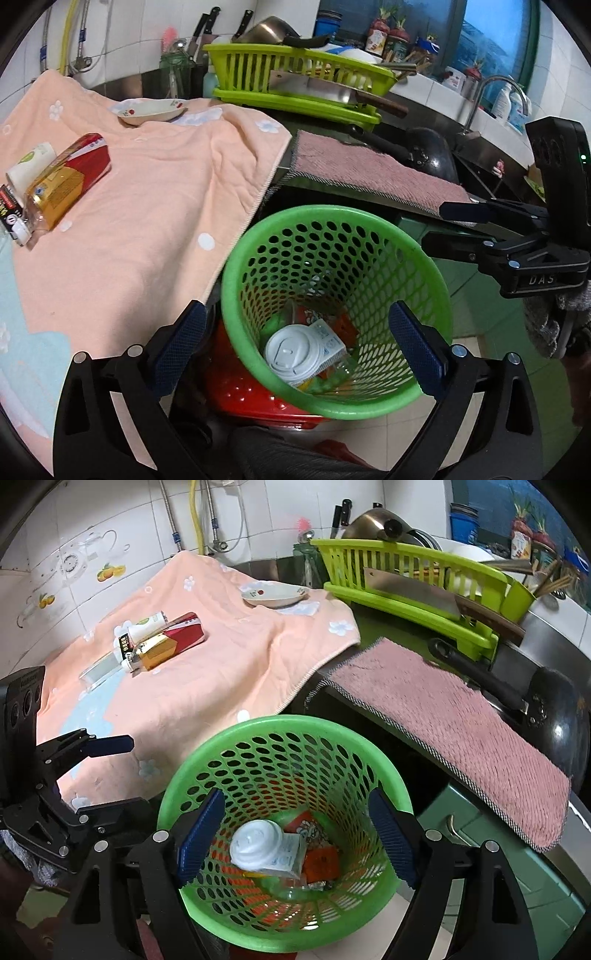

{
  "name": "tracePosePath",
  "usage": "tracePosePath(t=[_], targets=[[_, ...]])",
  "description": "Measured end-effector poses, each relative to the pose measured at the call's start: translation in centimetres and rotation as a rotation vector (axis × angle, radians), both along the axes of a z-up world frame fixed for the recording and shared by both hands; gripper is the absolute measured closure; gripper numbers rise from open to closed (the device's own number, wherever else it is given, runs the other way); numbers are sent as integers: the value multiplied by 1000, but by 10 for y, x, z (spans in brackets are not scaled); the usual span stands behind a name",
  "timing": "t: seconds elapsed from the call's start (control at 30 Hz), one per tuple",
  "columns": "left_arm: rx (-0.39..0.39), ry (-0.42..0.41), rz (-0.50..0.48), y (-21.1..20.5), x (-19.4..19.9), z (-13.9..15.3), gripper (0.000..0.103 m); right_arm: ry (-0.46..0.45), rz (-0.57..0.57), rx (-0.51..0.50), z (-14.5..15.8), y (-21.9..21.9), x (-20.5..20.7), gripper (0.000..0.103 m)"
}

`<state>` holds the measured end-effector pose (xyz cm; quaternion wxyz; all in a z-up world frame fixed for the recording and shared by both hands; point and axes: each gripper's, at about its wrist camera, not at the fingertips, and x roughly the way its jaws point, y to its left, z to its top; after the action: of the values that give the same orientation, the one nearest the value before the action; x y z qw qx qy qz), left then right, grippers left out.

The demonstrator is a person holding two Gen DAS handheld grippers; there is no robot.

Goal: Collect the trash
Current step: 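Drop the milk carton into the green basket while the left tool drops the white lid, then move both tools back over the towel of trash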

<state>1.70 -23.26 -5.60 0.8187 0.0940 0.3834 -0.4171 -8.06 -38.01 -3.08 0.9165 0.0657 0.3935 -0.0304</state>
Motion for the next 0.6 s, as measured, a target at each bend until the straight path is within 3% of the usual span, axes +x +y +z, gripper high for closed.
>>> tracePosePath(t=[0.6], targets=[[-19,-68,232,102,44,29,6,33,145,27,20,66,90,18]])
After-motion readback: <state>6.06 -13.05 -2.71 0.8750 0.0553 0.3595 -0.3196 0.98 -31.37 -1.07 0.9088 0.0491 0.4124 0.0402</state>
